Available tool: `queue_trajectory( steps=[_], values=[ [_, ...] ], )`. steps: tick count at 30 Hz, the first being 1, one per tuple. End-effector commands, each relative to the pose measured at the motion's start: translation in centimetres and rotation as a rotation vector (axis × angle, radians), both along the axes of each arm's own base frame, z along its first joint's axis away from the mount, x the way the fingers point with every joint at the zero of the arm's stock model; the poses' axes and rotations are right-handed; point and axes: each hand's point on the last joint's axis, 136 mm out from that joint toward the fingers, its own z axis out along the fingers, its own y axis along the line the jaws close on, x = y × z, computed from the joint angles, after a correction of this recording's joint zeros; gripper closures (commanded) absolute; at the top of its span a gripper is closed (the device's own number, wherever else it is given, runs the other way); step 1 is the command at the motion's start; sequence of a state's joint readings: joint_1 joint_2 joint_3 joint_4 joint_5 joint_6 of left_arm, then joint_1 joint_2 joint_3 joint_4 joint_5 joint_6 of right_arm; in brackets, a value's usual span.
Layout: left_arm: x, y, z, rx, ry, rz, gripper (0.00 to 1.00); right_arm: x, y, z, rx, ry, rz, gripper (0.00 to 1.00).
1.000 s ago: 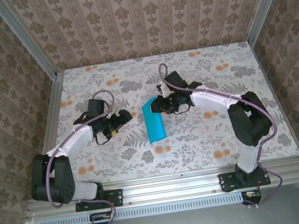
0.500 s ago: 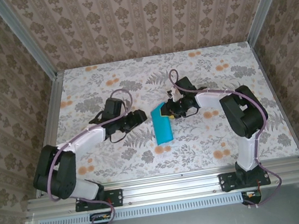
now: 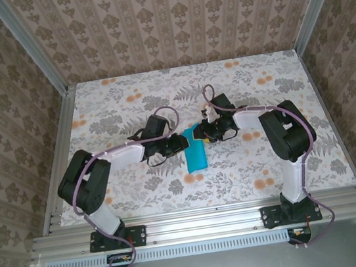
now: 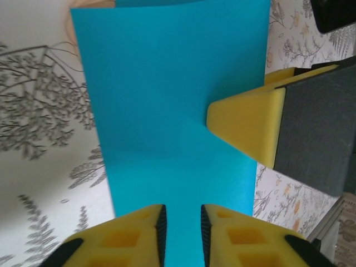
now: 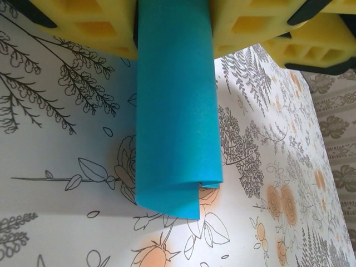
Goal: Fold a paper plane with a square sheet of paper (pick it up from the middle)
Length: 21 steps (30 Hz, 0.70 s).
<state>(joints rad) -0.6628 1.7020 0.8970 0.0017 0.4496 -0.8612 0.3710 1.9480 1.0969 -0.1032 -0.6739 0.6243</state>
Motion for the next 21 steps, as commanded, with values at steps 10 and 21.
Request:
queue_trajectory(
  steps=[10, 21],
  values=[
    [-0.5, -0.8, -3.4, 0.126, 0.065, -0.040, 0.98, -0.5, -0.4, -0.7, -0.013, 0.014, 0.004, 0.65],
    [-1.1, -0.1, -5.8, 0.233, 0.124, -0.053, 1.00, -1.9, -1.0, 0.4, -0.094, 0.050, 0.029, 0.49]
  ],
)
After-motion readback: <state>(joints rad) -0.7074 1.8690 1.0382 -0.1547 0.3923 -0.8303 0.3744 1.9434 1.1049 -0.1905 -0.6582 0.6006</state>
